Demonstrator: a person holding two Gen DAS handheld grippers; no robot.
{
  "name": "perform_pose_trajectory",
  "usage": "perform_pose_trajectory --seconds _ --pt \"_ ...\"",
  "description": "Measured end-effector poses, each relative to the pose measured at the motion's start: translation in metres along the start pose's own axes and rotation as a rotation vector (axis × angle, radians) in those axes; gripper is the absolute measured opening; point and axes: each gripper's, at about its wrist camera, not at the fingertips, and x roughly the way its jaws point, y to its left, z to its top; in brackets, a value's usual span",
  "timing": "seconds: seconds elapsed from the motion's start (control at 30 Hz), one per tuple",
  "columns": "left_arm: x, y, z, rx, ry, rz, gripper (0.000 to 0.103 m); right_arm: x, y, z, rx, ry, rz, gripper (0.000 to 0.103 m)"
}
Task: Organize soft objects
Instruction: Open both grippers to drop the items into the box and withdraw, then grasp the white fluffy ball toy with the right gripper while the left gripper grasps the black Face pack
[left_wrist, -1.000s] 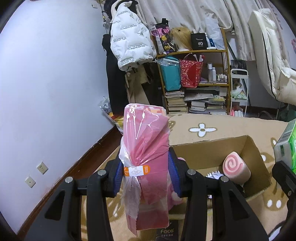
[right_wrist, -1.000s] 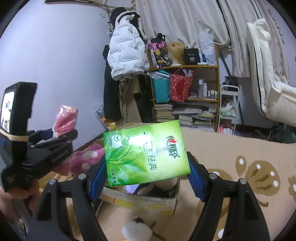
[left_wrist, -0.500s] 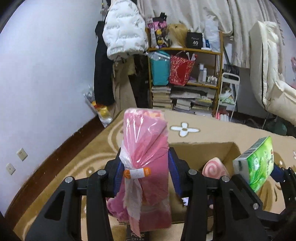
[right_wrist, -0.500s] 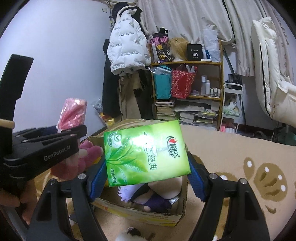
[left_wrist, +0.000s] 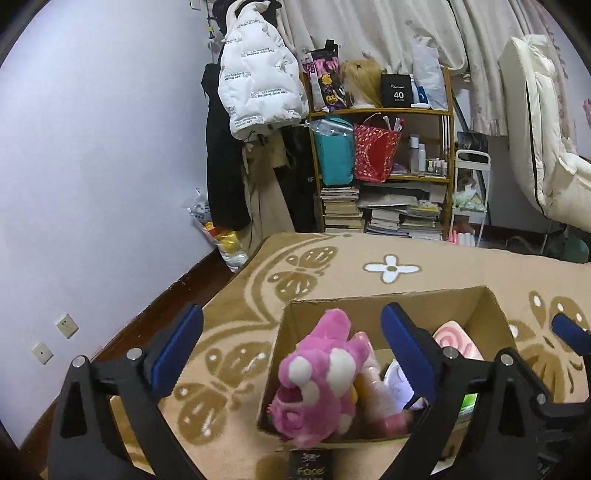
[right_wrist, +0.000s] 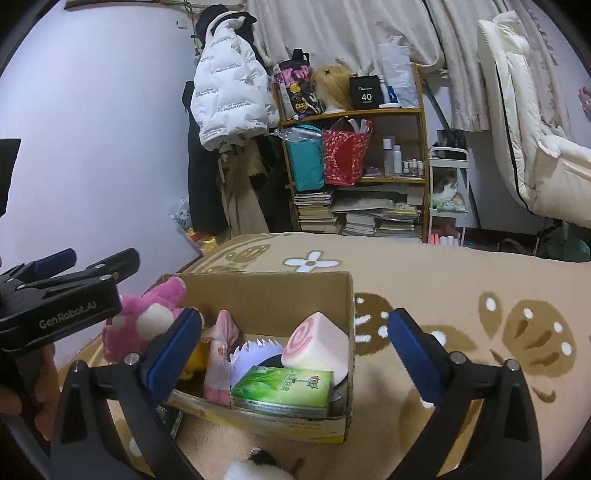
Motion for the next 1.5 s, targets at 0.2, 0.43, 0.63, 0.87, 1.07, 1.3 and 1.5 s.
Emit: perform_pose_trajectory --seconds 0.2,0.43,0.63,0.87,1.07,1.3,1.5 --pt "-0.015 0.011 -0.003 -0.013 -0.011 0.028 0.102 -0.006 0.001 0.001 0.016 0.013 0.002 0.103" --pt "-0.026 0.019 -0.01 -0.005 0.024 0.026 0.102 -0.014 0.014 -0.003 -0.017 0.034 0.015 0.103" --pt "-0.039 0.019 -0.018 0.027 0.041 0.045 0.102 -0.024 0.023 -0.008 -0.037 0.039 0.027 0.103" --pt "-0.043 0.024 -0.03 0.016 0.101 0.012 0.102 -0.033 0.025 -0.015 -0.038 0.057 0.027 0.103" --pt "-0.037 0.024 -0.043 0.022 0.157 -0.004 0.102 -0.034 0.024 -0.026 -0.038 0.097 0.018 0.103" --pt "-0.018 0.023 -0.061 0.049 0.234 0.006 0.102 -0.025 0.022 -0.045 -0.031 0.176 0.017 0.103" --pt "0.007 0.021 -0.083 0.036 0.327 -0.005 0.102 -0.013 0.028 -0.064 -0.039 0.245 0.023 0.103"
